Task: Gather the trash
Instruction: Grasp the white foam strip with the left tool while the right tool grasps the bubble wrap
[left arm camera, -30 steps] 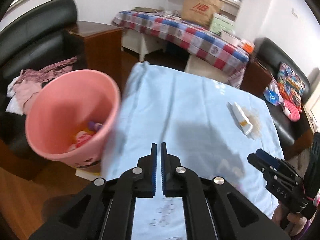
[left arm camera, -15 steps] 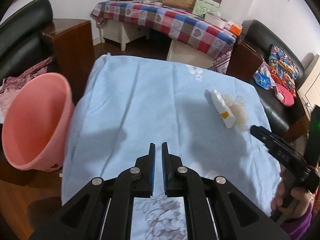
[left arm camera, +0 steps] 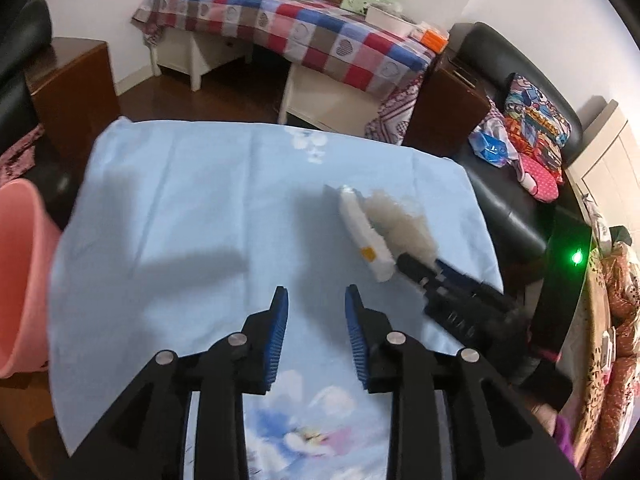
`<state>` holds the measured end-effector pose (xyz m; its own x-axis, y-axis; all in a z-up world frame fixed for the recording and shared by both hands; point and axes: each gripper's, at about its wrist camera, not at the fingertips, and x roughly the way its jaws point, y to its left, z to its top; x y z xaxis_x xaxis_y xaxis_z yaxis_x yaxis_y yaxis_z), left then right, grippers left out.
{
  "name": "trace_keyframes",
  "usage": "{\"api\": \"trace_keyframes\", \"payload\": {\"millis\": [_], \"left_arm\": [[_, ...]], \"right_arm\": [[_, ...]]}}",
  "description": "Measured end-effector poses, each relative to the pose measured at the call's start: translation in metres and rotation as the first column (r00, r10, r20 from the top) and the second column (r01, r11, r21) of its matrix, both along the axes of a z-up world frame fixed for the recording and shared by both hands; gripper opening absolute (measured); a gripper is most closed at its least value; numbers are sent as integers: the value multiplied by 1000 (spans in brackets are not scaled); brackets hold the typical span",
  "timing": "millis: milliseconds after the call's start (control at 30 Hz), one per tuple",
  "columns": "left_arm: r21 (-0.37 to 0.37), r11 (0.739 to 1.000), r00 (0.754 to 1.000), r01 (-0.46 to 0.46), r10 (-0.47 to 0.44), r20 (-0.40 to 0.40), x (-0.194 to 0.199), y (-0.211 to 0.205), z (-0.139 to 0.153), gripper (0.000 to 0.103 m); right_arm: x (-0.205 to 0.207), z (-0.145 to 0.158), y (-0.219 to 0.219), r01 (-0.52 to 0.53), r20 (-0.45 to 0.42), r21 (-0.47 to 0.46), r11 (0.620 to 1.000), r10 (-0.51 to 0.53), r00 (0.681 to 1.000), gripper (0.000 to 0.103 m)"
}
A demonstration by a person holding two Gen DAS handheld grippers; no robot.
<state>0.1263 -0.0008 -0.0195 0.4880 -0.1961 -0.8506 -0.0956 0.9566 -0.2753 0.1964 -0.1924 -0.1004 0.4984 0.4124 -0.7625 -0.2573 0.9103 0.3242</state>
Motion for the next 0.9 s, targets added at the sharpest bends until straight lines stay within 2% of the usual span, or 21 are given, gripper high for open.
{"api": "trace_keyframes", "payload": {"millis": [33, 67, 167, 367, 633, 900], "left_arm": [[-8, 1000, 1000, 3, -3, -6, 6, -4, -2, 29], [-16, 1000, 1000, 4, -4, -11, 10, -6, -3, 29], [-40, 999, 1000, 4, -6, -30, 27, -15, -8, 30], [-101, 994, 995, -32, 22, -101, 60, -32, -28, 31], [-41, 996, 986, -76, 69, -151, 84, -56, -50, 33], [-23, 997, 982, -70, 64, -179, 88, -69, -68, 33]], "right_arm": [[-1, -1, -3, -4, 1, 17, 1000, 4, 1000, 25], [-3, -2, -5, -10, 6, 22, 1000, 10, 1000, 21], [-11, 1, -14, -7, 39, 14, 1000, 6, 999, 15], [-26, 11, -37, 35, 79, 38, 999, -38, 996, 13], [-43, 17, -57, 75, 90, 50, 996, -79, 993, 13], [-50, 17, -62, 95, 83, 54, 994, -99, 992, 13]]}}
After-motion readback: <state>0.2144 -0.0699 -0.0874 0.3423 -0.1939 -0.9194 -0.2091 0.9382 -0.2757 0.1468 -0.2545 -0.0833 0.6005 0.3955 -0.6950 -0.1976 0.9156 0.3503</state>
